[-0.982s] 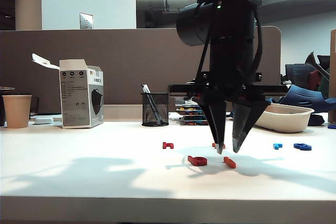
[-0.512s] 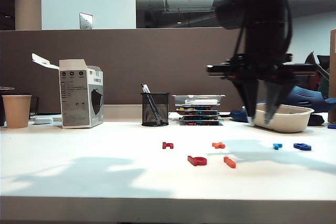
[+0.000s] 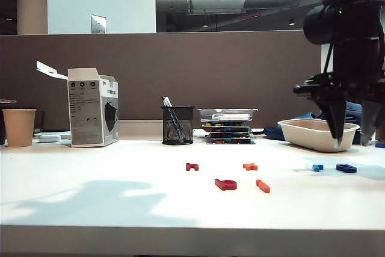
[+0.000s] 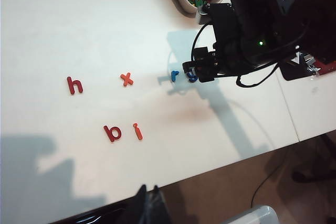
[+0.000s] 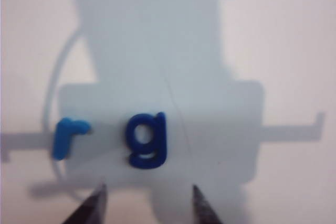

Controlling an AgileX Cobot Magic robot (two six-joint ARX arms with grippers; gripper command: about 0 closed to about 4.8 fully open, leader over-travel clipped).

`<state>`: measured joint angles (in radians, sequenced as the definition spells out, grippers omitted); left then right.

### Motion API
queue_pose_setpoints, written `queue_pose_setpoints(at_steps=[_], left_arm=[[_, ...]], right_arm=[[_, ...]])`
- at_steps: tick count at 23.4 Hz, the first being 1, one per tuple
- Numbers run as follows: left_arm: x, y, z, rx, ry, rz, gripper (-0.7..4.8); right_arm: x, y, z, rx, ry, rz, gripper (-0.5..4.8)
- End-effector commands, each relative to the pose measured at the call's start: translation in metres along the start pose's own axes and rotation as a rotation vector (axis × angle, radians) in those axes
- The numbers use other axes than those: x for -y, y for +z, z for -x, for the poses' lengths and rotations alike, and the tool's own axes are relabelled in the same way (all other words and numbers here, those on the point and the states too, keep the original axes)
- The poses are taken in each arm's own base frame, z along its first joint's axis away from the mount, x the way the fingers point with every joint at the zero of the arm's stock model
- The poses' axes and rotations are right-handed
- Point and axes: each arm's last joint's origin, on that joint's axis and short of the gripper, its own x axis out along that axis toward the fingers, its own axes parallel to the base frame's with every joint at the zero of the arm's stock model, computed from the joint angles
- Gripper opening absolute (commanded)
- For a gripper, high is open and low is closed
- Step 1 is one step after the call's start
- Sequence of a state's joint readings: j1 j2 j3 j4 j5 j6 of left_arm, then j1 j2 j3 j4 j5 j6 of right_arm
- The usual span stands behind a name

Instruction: Select the appropriate letters from the row of letter magnets placed on the table to arrange into the word "big".

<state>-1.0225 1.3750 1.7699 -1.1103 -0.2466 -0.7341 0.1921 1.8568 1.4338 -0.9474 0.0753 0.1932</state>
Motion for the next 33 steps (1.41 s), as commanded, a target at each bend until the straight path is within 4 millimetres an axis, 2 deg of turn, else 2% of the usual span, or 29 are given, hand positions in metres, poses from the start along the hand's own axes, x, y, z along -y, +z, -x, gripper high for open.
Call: queue_pose_setpoints(at_steps=[1,12,17,26,28,33], left_arm=[[0.001,0.001,0.002,0.014,-0.009,0.004,-0.05],[0.001,0.001,0.002,0.014,-0.01,0.004,-0.05],[0.001,0.001,0.002,0.014,-0.008,0.004,-0.05],[0.001,0.001,0.002,0.014,-0.009,0.004,-0.05],[0.0,0.001,0.002,0.015,-0.009,0.004,-0.05],[0.001,0.001,0.002,0.014,-0.009,0.004,-0.05]], right_arm=[[0.001,0.005,-0.008,0.01,0.034,0.034,2.18],[0.001,0.009,-0.028,-0.016,0.047,0.074,2.22],[0.0,0.009,-0.043,-0.061,0.041,0.08,2.22],[0.0,0.007,-0.045,-0.084,0.038,0.081,2.2],[0.001,0.007,-0.045,-0.091,0.036,0.081,2.02],[0.001,0.005,-0.045,-0.105,0.034,0.081,1.97]])
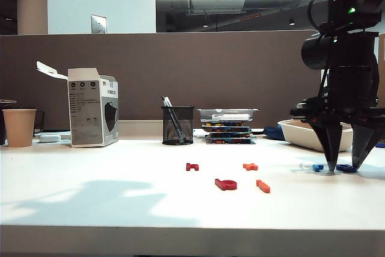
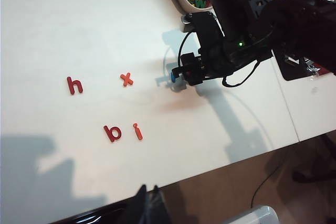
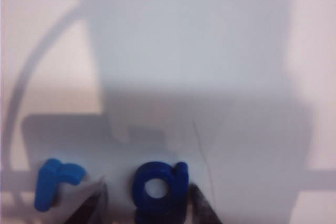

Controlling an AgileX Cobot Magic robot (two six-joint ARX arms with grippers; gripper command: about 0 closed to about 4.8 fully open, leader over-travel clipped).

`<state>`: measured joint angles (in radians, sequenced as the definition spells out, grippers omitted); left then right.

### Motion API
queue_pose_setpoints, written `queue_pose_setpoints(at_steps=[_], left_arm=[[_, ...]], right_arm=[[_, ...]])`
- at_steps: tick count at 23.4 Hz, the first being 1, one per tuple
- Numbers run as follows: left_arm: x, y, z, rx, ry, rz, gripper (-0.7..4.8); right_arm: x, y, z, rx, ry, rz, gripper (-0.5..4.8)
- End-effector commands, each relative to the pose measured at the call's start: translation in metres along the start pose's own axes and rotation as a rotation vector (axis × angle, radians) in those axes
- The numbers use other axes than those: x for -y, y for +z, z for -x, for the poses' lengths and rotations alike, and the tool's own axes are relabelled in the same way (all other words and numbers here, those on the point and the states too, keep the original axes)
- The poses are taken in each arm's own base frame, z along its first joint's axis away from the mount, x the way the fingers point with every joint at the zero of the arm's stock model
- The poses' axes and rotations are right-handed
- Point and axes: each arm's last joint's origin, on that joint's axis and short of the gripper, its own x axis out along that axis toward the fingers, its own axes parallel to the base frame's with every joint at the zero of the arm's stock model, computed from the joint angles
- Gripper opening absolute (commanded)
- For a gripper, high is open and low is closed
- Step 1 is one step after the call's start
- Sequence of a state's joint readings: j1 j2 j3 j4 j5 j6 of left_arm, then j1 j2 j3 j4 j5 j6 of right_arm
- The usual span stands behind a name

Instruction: Select the appropriate letters from the row of letter magnets placed on the table to arrange into the word "big".

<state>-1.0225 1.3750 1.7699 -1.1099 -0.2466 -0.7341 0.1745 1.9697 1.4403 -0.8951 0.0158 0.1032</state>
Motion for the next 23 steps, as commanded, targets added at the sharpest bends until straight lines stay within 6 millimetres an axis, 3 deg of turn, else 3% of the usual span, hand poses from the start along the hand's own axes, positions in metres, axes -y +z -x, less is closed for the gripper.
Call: queue_pose_setpoints(at_steps=[1,3,4,5,23], left_arm=[[0.0005,0.0013,0.0016,0.014,-0.009,0.004,-0.05],[0.0005,0.0013,0.0018,0.014,-0.009,0.004,-0.05],[0.0005,0.0013,0.0018,0.014,-0.009,0.004,-0.05],[0.0005,0.0013,0.0016,0.014,-0.009,0.004,-0.05],[0.0005,0.0013,0.0018,0.014,-0.009,0.004,-0.05]], right_arm=[[0.0006,-0.0038,-0.0048,-0.044,-0.013,0.004,1.97],[0.0006,-0.0042,-0.0048,-0.049,-0.014,0.004,1.77],[0.0006,-0.0044,-0.0048,-0.05,-0.014,0.004,1.26],[0.0006,-0.0043,-0.0048,-0.05,-0.014,0.004,1.11],[0.0005,-0.0028,-0.0049,-0.034,-0.015,0.004,0.95]])
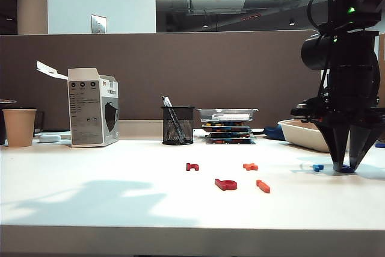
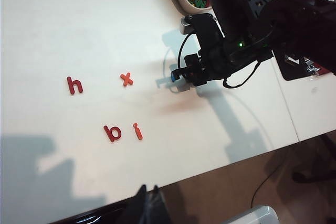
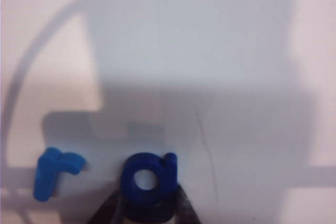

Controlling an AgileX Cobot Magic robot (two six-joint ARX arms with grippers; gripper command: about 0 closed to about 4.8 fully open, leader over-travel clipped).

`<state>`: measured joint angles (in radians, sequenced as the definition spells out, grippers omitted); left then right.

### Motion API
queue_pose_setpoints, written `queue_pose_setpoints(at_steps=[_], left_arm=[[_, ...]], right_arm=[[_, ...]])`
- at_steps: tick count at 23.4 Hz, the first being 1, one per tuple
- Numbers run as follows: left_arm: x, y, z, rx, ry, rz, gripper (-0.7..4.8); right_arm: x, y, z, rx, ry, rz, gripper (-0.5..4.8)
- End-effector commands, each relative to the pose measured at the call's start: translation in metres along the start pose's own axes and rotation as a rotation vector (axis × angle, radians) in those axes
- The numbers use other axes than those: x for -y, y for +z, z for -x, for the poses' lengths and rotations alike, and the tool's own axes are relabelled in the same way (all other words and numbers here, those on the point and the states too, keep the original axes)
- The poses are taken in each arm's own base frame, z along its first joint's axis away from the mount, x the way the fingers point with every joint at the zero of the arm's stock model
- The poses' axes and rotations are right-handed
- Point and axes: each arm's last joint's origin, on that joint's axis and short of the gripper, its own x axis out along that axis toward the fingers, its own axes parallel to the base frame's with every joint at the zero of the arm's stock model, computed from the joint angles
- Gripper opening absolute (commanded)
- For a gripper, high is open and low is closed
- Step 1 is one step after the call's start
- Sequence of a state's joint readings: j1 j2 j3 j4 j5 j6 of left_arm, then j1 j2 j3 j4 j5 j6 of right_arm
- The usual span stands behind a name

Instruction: Select the appropriate letters from the row of letter magnets placed on the table to arrange into the word "big".

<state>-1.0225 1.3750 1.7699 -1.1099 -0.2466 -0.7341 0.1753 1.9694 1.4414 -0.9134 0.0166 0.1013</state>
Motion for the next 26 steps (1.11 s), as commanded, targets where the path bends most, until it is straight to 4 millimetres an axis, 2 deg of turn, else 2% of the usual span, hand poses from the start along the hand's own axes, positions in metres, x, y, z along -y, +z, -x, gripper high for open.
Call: queue_pose_setpoints(at_steps=[1,18,26], left_arm=[[0.0,0.001,0.002,0.014,-0.009,0.004,-0.05],[0.0,0.001,0.002,0.014,-0.009,0.004,-0.05],[0.001,0.001,0.002,0.014,-0.009,0.004,-0.05]], right_arm=[[0.001,-0.001,-0.005,-0.017,-0.013,0.001,0.87],[0.001,-0.001,-0.004,-0.017,-0.013,0.001,0.89],[0.001,-0.002,0.01,0.028,-0.005,0.0,0.89]])
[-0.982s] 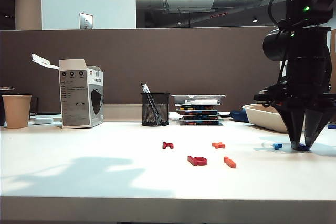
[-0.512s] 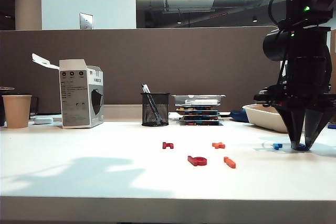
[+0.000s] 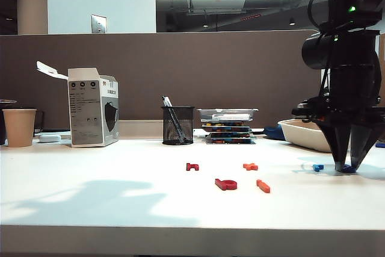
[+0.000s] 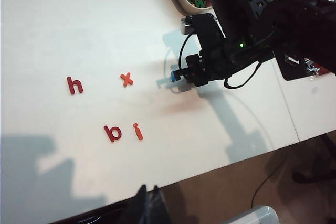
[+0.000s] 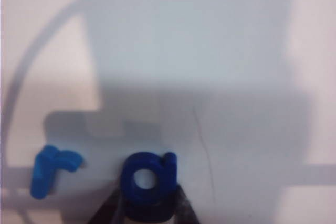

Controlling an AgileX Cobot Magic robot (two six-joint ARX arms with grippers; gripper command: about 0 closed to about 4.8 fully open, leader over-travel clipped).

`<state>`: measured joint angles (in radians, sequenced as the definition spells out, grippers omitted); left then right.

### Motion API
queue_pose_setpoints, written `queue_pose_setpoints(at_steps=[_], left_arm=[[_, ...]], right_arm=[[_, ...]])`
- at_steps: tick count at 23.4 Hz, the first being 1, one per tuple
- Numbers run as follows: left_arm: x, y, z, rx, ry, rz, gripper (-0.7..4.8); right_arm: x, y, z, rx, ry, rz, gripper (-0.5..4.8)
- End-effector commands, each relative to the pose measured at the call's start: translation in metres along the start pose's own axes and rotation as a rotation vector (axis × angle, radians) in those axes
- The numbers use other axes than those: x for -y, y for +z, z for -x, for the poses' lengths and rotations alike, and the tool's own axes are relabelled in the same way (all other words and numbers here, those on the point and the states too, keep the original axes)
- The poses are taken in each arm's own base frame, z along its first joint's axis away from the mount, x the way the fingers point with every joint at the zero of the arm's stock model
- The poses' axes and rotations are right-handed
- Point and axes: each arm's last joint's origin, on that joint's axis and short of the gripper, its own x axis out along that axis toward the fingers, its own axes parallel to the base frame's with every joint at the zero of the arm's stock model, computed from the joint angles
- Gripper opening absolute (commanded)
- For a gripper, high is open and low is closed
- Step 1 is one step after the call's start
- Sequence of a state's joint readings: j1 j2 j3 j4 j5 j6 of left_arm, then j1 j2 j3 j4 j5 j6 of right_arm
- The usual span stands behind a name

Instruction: Select the appropriate letters from the row of letter magnets placed on the table to arrange into the word "big".

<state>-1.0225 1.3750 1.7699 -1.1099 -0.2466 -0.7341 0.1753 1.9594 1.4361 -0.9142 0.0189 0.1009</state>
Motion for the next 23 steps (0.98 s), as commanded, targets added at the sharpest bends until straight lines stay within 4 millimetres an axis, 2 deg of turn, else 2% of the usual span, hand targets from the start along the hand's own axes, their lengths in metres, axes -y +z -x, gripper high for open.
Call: queue_pose_setpoints(at_steps=[1,5,9,15,23], left_arm=[[0.001,0.001,0.002,0.014,-0.009,0.004,-0.05],[0.0,0.001,0.002,0.014,-0.009,0.004,-0.05],[0.001,0.001,0.002,0.014,-0.009,0.004,-0.05],[0.0,0.001,0.002,0.014,-0.009,0.004,-0.05],[0.001,0.001,0.002,0.014,-0.009,0.004,-0.05]], right_arm=[[0.001,-0.001,0.011,0.032,-0.002,0.0,0.89],[0.001,-0.004,0.025,0.062,0.002,-0.001,0.89],[-0.001,-0.008,0.031,0.043,0.011,-0.001,0.89],[-0.005,-0.011,0.032,0.006,0.134,-0.03,0.89],[-0.022,-0.019,0.032,-0.051,0.125,-0.005,0.89]])
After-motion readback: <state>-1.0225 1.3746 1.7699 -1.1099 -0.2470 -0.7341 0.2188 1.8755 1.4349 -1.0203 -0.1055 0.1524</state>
